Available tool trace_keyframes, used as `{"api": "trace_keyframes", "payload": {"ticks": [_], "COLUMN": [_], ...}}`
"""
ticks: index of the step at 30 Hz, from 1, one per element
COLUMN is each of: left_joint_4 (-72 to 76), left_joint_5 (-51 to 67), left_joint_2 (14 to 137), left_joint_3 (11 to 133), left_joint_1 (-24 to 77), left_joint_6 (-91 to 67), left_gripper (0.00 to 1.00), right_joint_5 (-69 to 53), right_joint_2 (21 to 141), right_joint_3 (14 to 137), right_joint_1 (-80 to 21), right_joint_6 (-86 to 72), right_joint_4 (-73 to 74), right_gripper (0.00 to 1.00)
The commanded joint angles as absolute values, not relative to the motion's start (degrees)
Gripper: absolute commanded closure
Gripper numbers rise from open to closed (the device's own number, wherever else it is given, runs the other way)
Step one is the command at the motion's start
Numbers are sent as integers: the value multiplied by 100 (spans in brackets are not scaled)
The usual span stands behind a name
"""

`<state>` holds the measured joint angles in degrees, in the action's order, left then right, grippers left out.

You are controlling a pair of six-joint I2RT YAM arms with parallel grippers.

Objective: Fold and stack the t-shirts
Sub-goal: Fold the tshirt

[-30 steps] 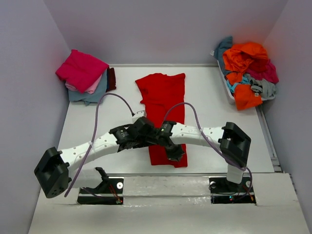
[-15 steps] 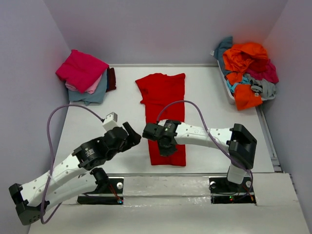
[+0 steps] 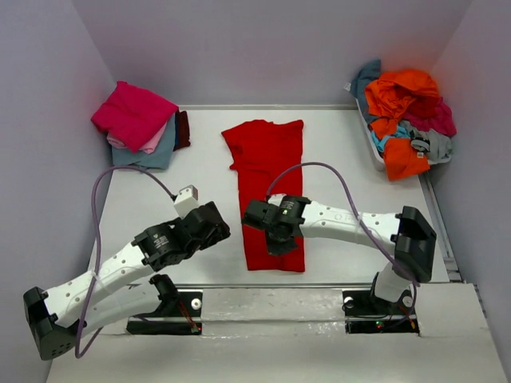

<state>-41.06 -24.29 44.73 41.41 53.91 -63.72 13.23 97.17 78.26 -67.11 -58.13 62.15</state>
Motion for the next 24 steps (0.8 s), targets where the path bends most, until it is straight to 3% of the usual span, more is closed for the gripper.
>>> {"api": "trace_keyframes", "payload": {"ticks": [1, 24], "left_joint_4": [-4017, -3401], "left_joint_5": [-2655, -1986], "left_joint_2": [4596, 5801], "left_joint_3": [4386, 4456], "left_joint_1": [5405, 5405], "left_joint_6": [-6390, -5748], "left_gripper": [21, 21], "right_joint_5": [1582, 1731], "right_joint_2": [9220, 8200], "right_joint_3": [7752, 6759], "right_joint_1": [-6715, -6820], "right_joint_6": [-6187, -7101], "right_joint_4": [6538, 6908], "right_gripper": [93, 93]}}
